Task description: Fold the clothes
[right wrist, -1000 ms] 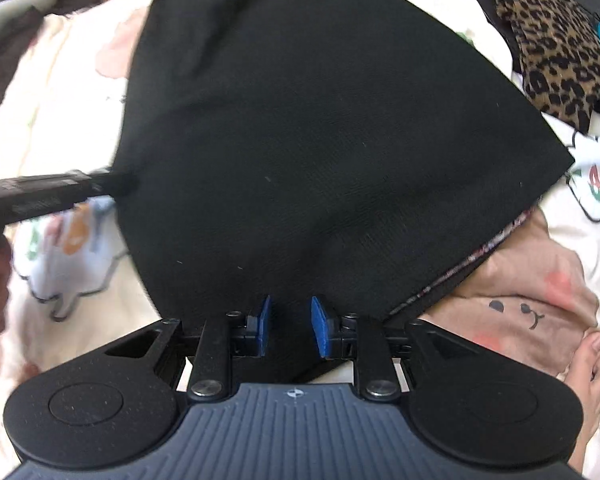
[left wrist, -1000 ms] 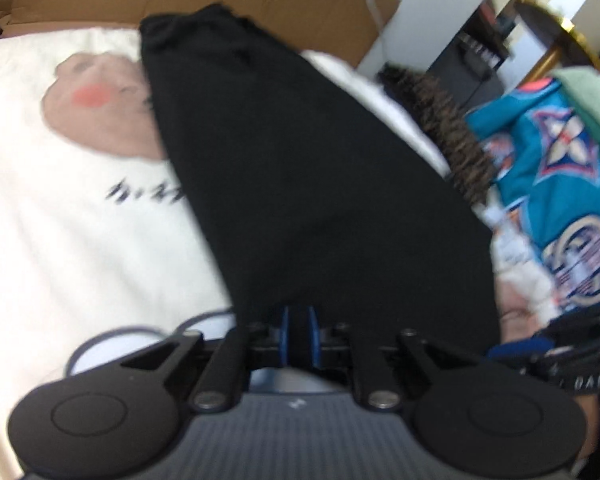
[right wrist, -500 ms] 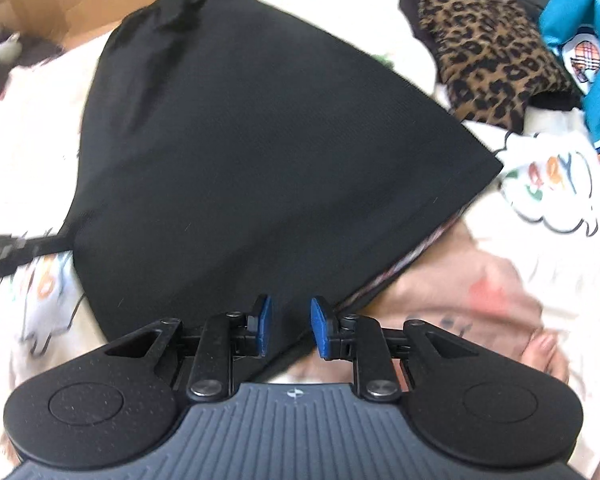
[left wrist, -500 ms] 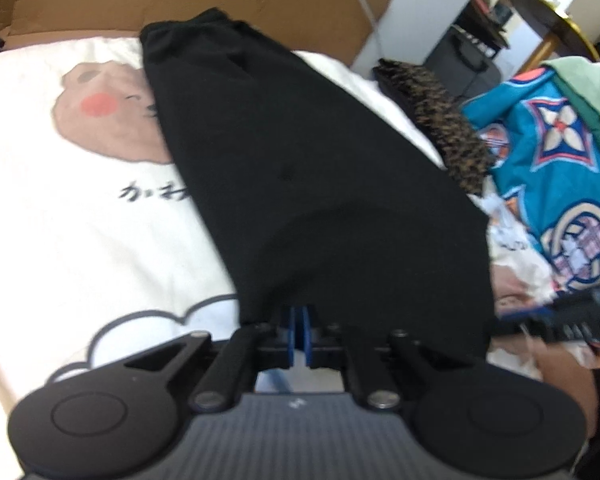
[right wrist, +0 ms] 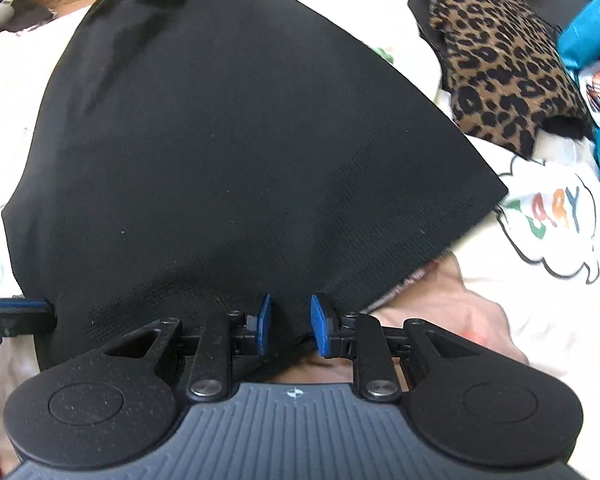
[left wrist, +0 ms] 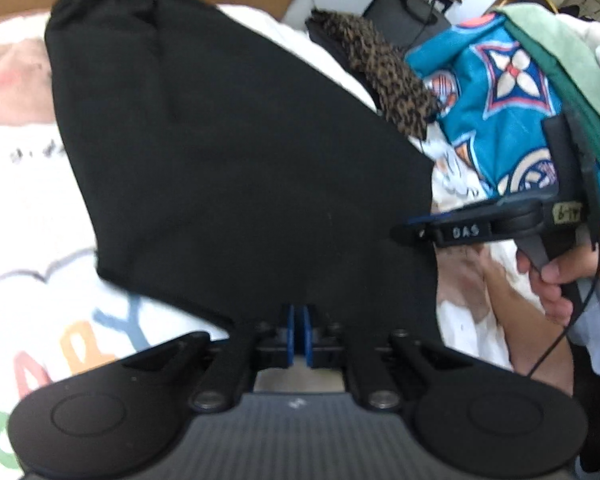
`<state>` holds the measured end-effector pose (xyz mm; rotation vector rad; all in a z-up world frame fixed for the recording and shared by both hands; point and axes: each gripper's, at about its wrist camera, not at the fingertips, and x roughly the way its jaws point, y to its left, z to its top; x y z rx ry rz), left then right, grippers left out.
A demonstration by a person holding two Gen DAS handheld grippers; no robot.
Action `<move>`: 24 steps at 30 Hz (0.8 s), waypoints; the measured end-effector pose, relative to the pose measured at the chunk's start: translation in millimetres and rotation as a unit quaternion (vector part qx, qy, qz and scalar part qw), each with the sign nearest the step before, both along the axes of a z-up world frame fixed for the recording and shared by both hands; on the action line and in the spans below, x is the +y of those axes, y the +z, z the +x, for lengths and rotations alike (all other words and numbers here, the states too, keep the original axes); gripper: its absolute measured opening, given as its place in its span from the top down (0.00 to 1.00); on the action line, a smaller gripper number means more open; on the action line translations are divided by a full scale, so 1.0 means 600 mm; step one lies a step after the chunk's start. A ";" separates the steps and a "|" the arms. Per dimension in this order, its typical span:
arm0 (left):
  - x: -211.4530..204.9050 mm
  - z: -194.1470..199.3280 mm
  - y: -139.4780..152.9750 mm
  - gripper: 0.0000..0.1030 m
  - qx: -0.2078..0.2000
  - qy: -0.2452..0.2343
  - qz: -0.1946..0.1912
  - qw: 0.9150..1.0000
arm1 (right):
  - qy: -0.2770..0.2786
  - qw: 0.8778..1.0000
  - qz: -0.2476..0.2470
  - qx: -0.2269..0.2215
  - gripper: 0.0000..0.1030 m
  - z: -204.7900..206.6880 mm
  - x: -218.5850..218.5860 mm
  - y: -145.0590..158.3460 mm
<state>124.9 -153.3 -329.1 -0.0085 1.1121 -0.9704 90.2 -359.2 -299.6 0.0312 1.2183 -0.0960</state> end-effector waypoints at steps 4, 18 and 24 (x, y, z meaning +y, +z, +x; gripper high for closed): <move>-0.002 0.005 0.011 0.95 0.019 -0.006 0.017 1.000 | -0.034 0.999 0.029 0.014 0.73 0.002 -0.017 0.024; -0.004 0.109 0.232 0.43 0.018 0.014 0.070 0.997 | -0.015 0.993 0.115 -0.013 0.57 0.056 -0.033 0.220; 0.009 0.141 0.354 0.34 0.000 0.051 0.083 0.995 | 0.011 0.988 0.149 -0.031 0.38 0.068 -0.045 0.352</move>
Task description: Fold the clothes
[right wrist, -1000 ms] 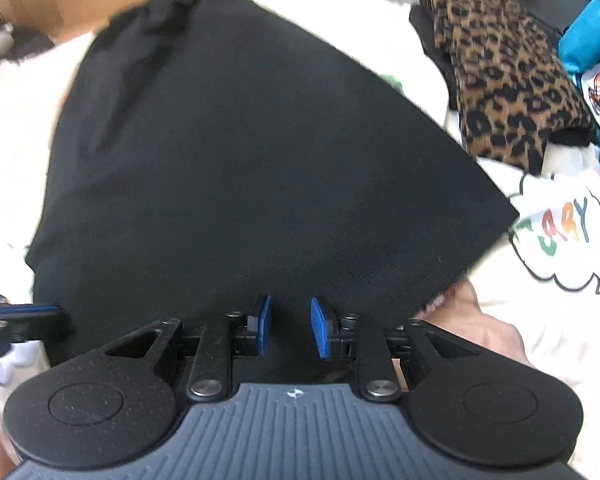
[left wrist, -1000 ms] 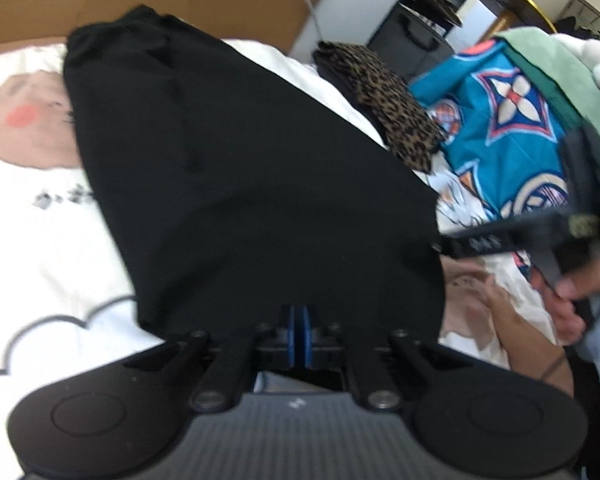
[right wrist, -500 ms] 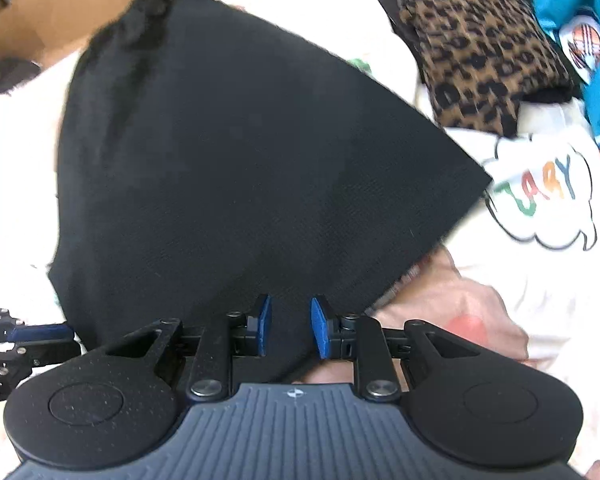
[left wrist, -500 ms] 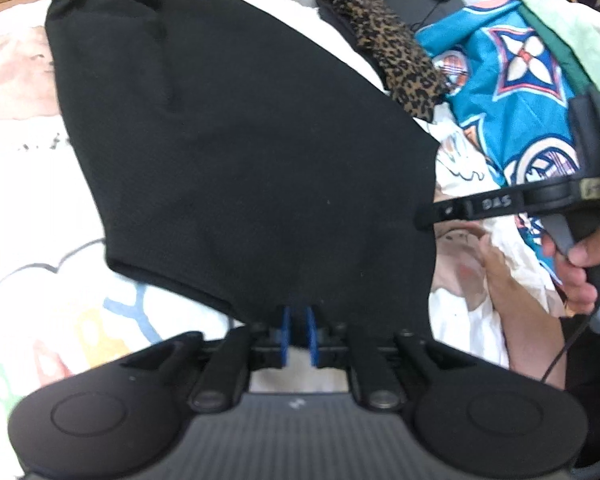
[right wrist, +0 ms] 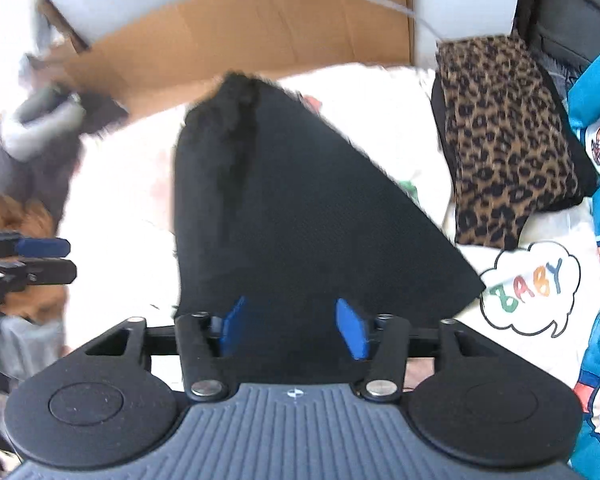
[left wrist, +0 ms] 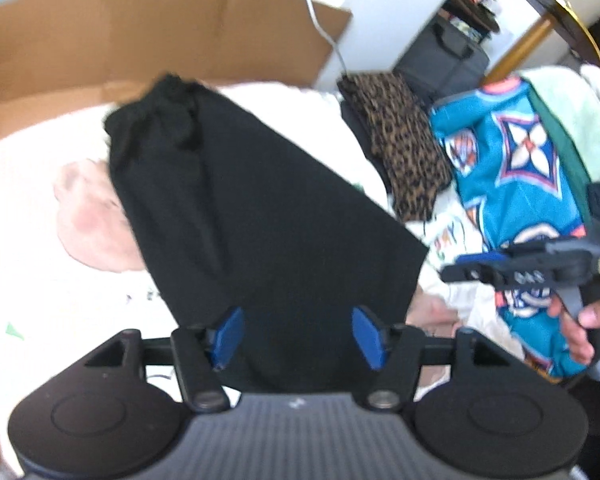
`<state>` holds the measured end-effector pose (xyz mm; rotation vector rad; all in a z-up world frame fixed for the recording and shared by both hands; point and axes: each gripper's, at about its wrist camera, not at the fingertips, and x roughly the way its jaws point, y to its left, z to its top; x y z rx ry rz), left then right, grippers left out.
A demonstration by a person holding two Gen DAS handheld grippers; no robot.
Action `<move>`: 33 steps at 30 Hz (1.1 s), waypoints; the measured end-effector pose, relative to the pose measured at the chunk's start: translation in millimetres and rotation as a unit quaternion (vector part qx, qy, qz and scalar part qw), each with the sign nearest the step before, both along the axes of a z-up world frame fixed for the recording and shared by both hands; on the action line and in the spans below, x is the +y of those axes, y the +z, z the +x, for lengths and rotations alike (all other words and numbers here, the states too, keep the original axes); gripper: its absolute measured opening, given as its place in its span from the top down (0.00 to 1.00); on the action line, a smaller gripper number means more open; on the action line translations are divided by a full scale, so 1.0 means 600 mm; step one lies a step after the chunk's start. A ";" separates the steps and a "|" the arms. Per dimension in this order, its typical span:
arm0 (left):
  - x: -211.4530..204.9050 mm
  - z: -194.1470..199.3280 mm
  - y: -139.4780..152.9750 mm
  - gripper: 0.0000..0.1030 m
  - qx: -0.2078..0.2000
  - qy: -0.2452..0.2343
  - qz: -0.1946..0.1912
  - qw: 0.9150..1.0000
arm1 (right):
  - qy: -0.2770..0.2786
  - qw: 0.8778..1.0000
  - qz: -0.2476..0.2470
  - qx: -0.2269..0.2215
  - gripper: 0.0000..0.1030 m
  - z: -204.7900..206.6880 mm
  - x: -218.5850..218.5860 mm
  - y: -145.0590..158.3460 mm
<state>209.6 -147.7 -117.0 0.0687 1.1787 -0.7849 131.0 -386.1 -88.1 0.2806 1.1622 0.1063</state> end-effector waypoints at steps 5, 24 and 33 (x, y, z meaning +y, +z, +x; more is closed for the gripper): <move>0.017 0.023 0.103 0.27 -0.013 0.024 0.017 0.999 | 0.019 0.999 0.004 -0.036 0.25 0.000 -0.013 0.110; 0.003 -0.016 0.325 0.13 -0.075 0.190 0.045 0.978 | 0.031 0.991 0.034 -0.127 0.14 -0.050 -0.095 0.236; -0.037 -0.077 0.249 0.12 -0.062 0.235 0.030 0.970 | 0.046 0.993 0.022 -0.110 0.14 -0.037 -0.135 0.176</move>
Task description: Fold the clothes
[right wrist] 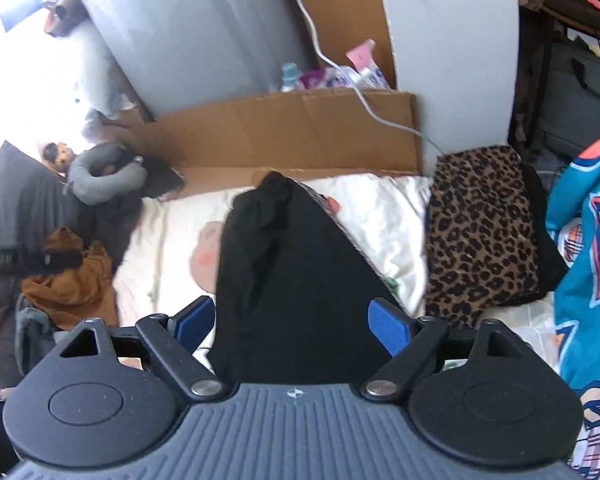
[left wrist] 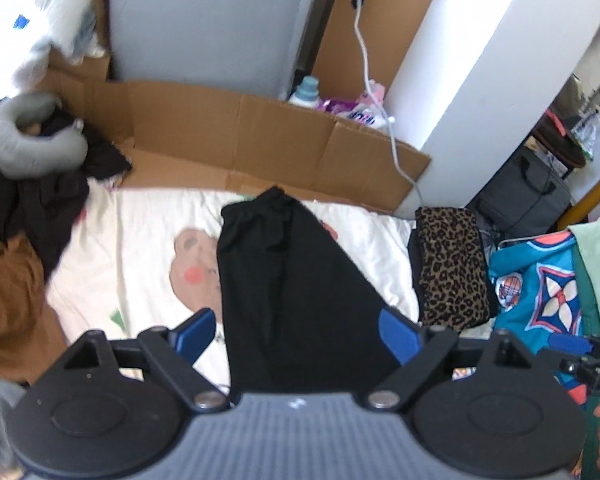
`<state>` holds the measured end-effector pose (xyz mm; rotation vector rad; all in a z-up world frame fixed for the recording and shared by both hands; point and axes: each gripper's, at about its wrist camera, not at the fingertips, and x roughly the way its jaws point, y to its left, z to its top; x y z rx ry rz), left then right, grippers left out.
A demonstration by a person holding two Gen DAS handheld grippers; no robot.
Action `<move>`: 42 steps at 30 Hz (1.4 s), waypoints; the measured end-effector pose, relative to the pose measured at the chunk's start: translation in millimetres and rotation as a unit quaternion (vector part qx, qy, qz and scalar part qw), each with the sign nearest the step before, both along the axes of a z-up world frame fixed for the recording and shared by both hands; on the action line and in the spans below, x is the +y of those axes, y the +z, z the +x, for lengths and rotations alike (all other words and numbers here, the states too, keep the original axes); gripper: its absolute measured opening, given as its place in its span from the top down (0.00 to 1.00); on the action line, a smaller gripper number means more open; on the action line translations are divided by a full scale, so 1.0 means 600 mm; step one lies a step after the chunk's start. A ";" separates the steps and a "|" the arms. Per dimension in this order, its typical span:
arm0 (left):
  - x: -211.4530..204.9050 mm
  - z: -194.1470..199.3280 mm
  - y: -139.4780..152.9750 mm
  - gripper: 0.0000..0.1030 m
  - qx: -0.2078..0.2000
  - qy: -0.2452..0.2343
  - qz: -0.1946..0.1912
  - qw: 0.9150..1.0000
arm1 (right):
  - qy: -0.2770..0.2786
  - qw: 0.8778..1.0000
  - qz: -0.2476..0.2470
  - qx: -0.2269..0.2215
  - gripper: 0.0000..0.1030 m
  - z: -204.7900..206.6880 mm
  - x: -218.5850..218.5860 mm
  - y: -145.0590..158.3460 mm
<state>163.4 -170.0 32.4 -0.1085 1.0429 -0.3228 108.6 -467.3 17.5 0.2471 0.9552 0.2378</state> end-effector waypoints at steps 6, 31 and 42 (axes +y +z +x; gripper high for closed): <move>-0.039 -0.038 -0.073 0.12 0.006 0.006 0.010 1.000 | 0.026 1.000 -0.005 -0.008 0.14 0.026 -0.029 -0.036; -0.059 -0.143 -0.315 0.13 0.078 0.088 0.017 0.993 | -0.004 0.999 -0.015 0.046 0.14 0.142 -0.072 -0.200; -0.076 -0.143 -0.372 0.15 0.102 0.102 0.018 0.989 | 0.006 0.999 -0.031 0.043 0.14 0.136 -0.100 -0.254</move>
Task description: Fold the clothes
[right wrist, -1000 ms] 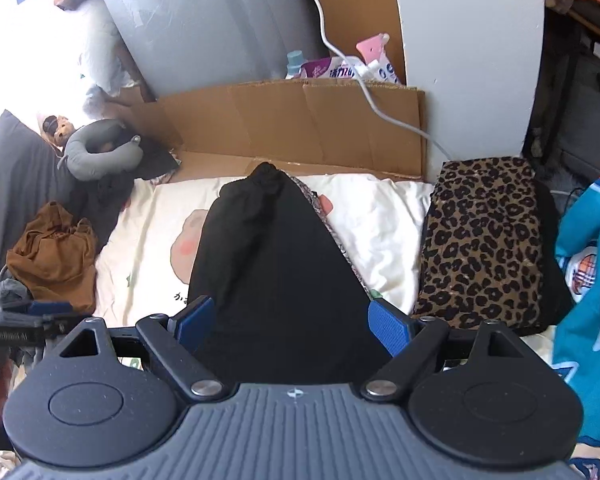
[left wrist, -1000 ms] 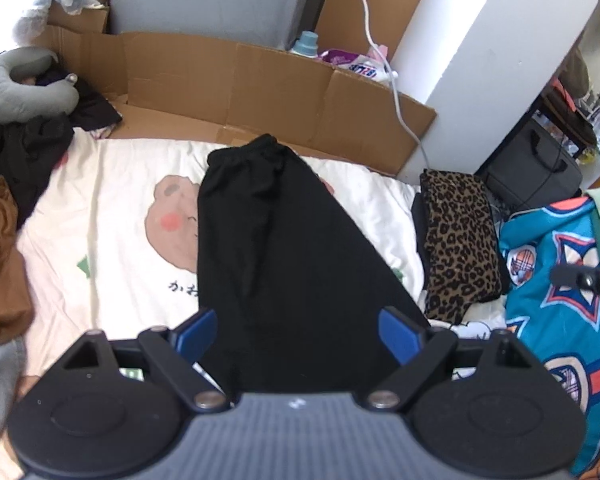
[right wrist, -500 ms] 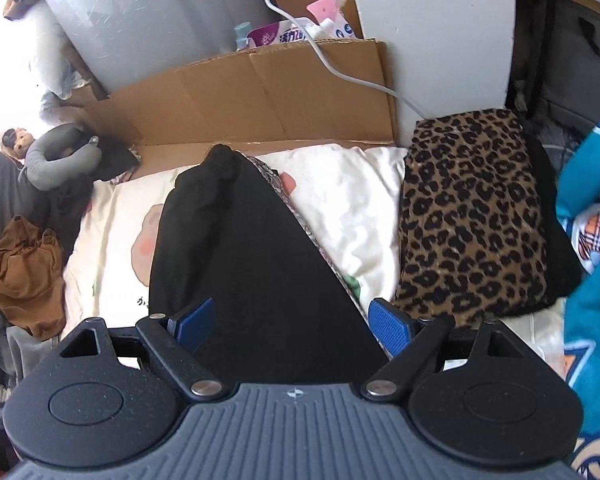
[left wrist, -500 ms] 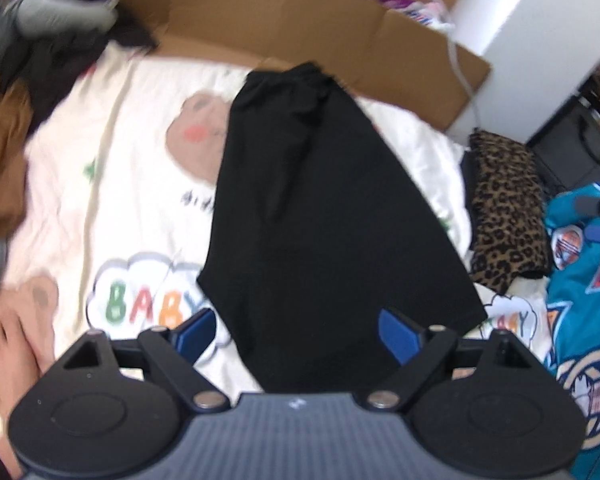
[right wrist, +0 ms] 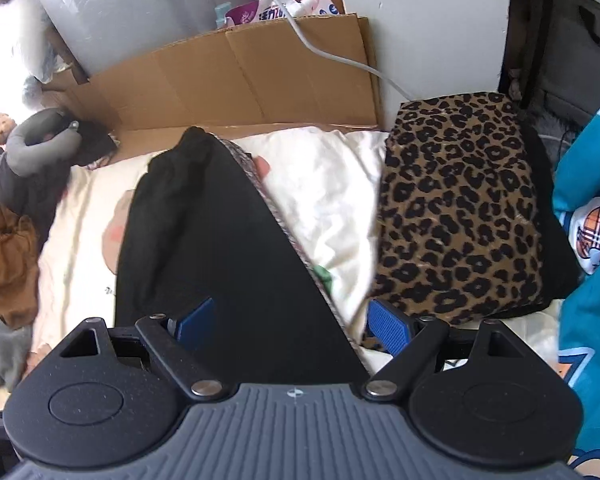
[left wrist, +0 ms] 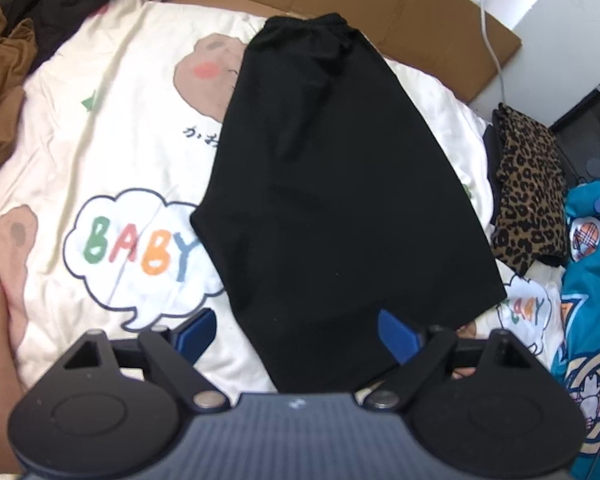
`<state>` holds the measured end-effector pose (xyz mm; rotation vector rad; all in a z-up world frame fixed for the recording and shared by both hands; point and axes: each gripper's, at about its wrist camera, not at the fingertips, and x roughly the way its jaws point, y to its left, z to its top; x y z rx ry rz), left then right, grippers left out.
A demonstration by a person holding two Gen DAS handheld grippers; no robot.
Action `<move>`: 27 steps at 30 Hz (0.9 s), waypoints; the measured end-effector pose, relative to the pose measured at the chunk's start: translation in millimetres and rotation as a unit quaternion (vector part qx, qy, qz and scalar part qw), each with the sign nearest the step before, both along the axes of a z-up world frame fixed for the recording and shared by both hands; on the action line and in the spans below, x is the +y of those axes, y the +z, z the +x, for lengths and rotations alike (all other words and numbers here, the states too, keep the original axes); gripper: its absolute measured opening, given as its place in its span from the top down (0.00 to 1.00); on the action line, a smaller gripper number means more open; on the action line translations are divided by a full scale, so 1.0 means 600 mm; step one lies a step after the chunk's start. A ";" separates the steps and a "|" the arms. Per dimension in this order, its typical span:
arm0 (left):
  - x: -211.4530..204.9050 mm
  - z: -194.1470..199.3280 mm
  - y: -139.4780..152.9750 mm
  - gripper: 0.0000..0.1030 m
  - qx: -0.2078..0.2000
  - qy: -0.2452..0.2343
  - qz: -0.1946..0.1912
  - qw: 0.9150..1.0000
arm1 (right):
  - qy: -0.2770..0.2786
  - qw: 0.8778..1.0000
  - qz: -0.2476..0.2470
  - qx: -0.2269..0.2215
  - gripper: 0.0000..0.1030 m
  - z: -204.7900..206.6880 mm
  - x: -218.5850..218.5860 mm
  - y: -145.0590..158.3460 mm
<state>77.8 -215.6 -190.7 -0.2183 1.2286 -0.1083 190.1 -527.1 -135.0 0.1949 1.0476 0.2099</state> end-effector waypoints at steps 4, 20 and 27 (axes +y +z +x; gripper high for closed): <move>0.005 -0.003 -0.025 0.15 0.009 0.031 -0.003 0.999 | -0.005 1.000 0.015 0.006 0.14 -0.012 -0.008 -0.025; 0.017 -0.001 -0.069 0.26 0.028 0.060 -0.044 0.997 | -0.052 0.991 0.092 -0.081 0.14 -0.082 -0.072 -0.145; 0.022 -0.009 -0.072 0.26 0.021 0.034 -0.073 0.997 | -0.099 0.987 0.110 -0.068 0.15 -0.123 -0.129 -0.213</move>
